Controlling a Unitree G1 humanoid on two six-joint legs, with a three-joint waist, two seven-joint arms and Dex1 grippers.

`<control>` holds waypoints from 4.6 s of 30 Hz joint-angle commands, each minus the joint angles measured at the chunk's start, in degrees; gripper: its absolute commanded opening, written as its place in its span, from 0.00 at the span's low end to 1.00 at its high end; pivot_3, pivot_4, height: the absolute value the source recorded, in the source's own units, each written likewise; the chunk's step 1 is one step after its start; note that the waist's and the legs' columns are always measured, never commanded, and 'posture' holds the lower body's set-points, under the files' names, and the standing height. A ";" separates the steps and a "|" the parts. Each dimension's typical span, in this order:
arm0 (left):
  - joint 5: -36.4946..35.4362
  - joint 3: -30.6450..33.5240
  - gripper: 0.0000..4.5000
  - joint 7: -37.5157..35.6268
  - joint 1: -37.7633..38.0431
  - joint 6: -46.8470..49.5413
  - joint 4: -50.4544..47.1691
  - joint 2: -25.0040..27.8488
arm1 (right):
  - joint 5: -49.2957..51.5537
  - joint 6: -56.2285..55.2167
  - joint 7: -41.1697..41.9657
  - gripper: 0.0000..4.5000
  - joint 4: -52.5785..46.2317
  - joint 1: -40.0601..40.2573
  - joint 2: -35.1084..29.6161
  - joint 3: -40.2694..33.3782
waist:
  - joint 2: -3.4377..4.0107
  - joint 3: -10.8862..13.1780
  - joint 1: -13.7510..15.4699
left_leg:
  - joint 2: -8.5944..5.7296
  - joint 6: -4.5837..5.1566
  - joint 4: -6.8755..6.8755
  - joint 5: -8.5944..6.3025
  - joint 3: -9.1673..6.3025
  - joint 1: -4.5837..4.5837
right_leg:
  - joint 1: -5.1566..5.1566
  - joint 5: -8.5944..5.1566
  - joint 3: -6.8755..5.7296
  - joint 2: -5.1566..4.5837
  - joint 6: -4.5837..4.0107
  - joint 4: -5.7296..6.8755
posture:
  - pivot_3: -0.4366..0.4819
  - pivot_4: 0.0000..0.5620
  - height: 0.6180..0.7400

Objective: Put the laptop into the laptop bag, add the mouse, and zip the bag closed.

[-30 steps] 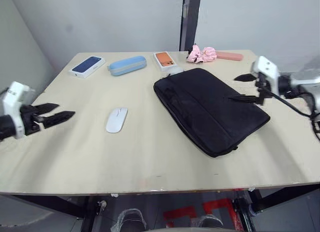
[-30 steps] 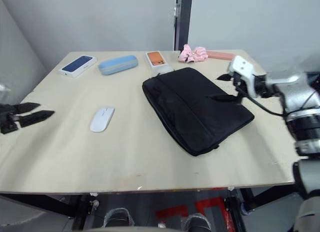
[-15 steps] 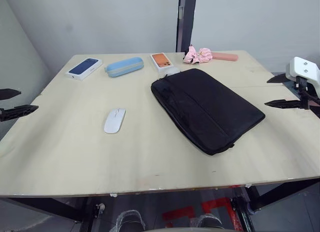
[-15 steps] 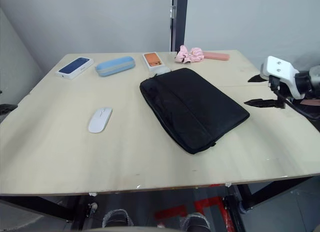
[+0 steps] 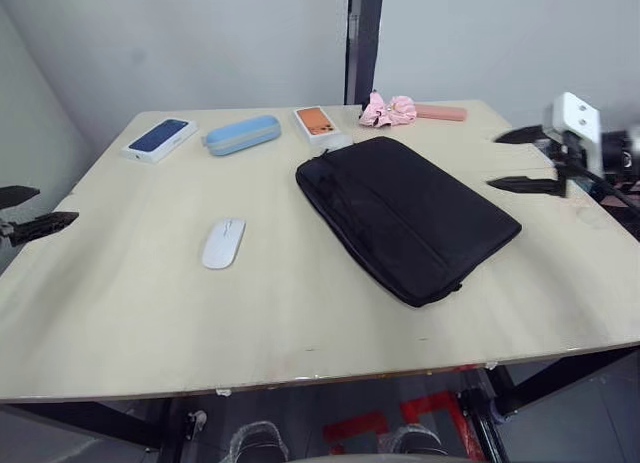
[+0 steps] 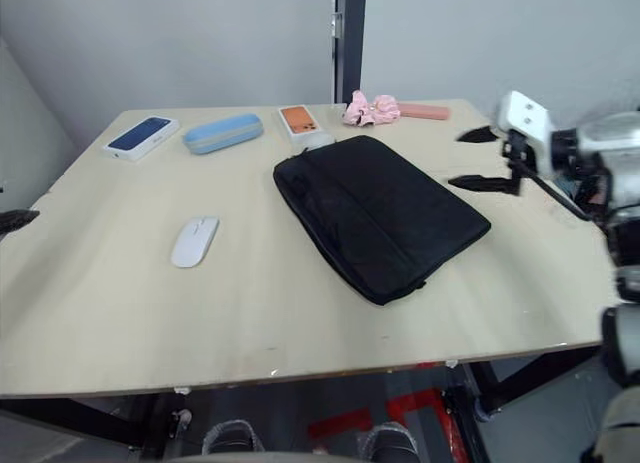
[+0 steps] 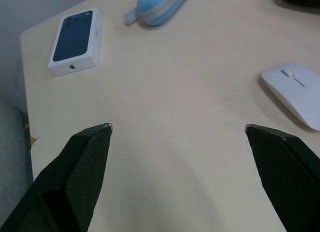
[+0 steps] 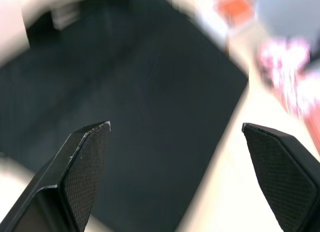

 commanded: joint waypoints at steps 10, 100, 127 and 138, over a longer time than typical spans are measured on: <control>-6.73 14.00 1.00 16.69 20.46 13.15 -31.26 -19.08 | 19.91 17.97 -8.83 0.99 -35.37 5.33 14.90 -3.40 | -0.69 -0.41 1.96 | 0.01 -0.31 -0.19 0.13 -0.02 -0.02 | 0.03 0.01 -0.12 -0.01 0.01 -0.28 | 0.48 0.27 1.00; -14.00 -13.85 0.64 16.56 2.59 23.92 -52.29 -20.10 | -17.73 18.12 -40.60 1.00 -23.89 9.53 30.27 27.27 | -0.44 -0.46 0.16 | 0.02 -0.91 -2.10 0.87 0.51 0.71 | 0.15 0.51 -0.15 -0.04 0.83 -1.24 | 0.48 0.27 1.00; -15.26 -14.06 0.64 19.53 1.79 25.46 -54.58 -22.10 | -20.06 18.51 -42.34 0.23 -9.72 9.86 36.36 20.53 | -0.48 -0.49 0.29 | 0.03 -0.89 -1.81 0.93 0.50 0.77 | 0.25 0.45 -0.09 -0.05 0.72 -0.96 | 0.48 0.27 1.00; -15.64 -14.02 0.64 20.29 2.02 25.78 -55.09 -22.55 | -16.26 24.07 -40.71 0.01 -12.06 9.10 36.61 15.84 | -0.48 -0.49 0.77 | 0.03 -0.91 -1.85 0.96 0.50 0.76 | 0.24 0.48 -0.10 -0.06 0.76 -0.98 | 0.48 0.27 1.00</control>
